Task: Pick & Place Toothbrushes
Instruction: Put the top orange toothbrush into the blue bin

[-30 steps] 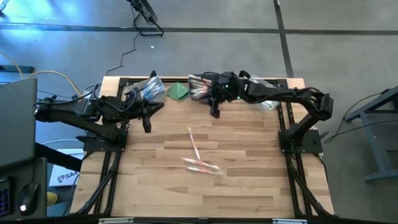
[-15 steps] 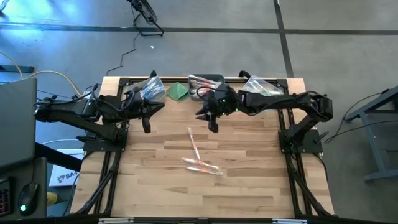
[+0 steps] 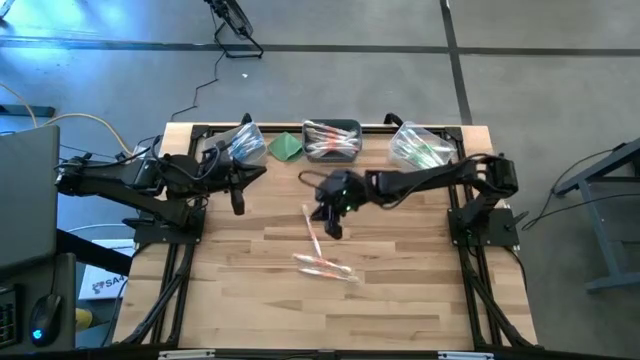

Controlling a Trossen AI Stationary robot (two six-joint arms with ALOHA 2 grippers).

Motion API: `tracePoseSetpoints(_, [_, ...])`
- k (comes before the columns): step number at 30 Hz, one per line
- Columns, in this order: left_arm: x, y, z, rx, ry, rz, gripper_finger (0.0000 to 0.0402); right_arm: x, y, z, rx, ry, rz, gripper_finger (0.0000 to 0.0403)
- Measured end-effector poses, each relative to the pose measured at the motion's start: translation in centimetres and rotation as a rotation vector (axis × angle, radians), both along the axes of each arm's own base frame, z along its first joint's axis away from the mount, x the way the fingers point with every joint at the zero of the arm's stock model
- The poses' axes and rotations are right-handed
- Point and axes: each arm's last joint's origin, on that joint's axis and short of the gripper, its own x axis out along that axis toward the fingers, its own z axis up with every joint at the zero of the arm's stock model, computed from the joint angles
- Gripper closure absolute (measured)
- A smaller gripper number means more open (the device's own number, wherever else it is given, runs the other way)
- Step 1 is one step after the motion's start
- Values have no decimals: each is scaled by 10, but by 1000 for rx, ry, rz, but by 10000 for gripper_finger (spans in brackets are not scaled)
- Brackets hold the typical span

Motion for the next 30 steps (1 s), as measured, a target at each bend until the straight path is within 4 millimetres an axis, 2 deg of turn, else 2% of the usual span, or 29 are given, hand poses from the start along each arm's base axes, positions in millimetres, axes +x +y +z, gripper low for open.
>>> tracePoseSetpoints(2, [0, 0, 0, -2, 0, -7, 401, 6, 10, -11, 9, 15, 18, 393])
tracePoseSetpoints(7, [1, -1, 0, -10, 2, -41, 401, 16, 30, -42, 47, 88, 43, 400])
tracePoseSetpoints(14, [1, -1, 0, -10, 3, -44, 401, 25, 40, -92, 101, 222, 16, 401])
tracePoseSetpoints(17, [1, -1, 0, -11, 3, -44, 401, 27, 44, -107, 100, 251, 21, 401])
tracePoseSetpoints(23, [1, -1, -1, -11, 5, -46, 401, 25, 50, -113, 62, 285, -36, 401])
tracePoseSetpoints(30, [1, -1, -1, -10, 10, -46, 401, 15, 47, -101, -34, 333, -60, 401])
